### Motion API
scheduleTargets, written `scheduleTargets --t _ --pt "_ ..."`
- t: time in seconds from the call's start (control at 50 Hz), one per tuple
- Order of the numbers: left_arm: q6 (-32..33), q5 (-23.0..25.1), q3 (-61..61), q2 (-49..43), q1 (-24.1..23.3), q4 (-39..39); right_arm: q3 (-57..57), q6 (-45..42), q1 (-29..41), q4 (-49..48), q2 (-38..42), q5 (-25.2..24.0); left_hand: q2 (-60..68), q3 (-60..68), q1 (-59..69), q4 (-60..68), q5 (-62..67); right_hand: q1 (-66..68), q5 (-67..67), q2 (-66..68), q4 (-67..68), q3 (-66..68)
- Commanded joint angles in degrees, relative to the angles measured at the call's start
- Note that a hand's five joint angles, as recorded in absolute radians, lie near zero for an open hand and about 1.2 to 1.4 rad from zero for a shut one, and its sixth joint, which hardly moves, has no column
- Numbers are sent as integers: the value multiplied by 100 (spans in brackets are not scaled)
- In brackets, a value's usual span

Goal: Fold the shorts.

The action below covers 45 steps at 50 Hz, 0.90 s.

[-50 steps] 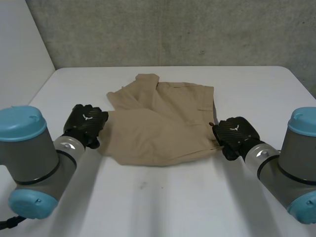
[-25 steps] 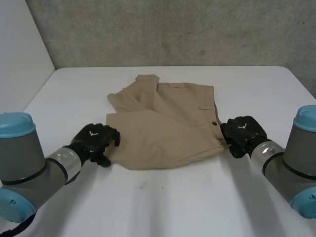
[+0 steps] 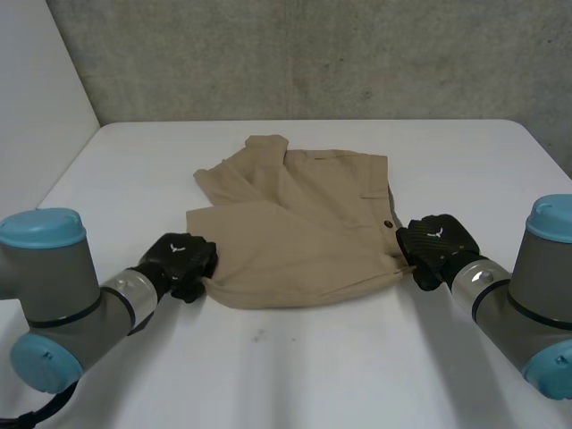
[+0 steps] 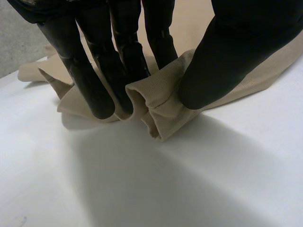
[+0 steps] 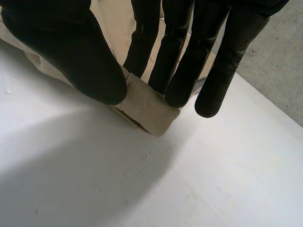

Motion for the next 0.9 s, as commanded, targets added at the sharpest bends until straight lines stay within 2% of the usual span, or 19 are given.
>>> scheduleTargets --t 0.02,0.12,0.22,0.36,0.44,0.54,0.6,0.7,0.82,0.9 --pt "0 -17 -78 207 -8 -78 0 -17 9 9 -9 18 1180 1265 1692 1182 1441 2496 1319 1218 1169 1254" --pt "9 -412 -236 724 -70 -630 -27 -148 9 201 -79 9 1180 1265 1692 1182 1441 2496 1319 1218 1169 1254" --pt "79 -764 -490 1619 -123 -1841 -97 -710 53 1018 -246 -44 1180 1265 1692 1182 1441 2496 1319 1218 1169 1254" --pt "228 -835 -1044 2807 -123 -2942 -97 -1659 44 2108 -809 9 1180 1265 1692 1182 1441 2496 1319 1218 1169 1254" --pt "544 -809 -1518 3571 -175 -3627 8 -2090 44 2907 -1213 0 1180 1265 1692 1182 1441 2496 1319 1218 1169 1254" --pt "834 -782 -1958 3898 -255 -4112 333 -2530 17 3769 -1494 -52 1180 1265 1692 1182 1441 2496 1319 1218 1169 1254" --pt "940 -782 -2116 3872 -316 -4182 518 -2829 -9 3990 -1547 -35 1180 1265 1692 1182 1441 2496 1319 1218 1169 1254" --pt "975 -808 -2021 3495 -307 -3920 527 -2803 26 3745 -1530 -88 1180 1265 1692 1182 1441 2496 1319 1218 1169 1254" --pt "967 -835 -1416 2696 -299 -2797 343 -2645 114 2963 -1153 -9 1180 1265 1692 1182 1441 2496 1319 1218 1169 1254" --pt "967 -974 -679 2125 -325 -2137 -193 -2198 255 2646 -818 9 1180 1265 1692 1182 1441 2496 1319 1218 1169 1254"
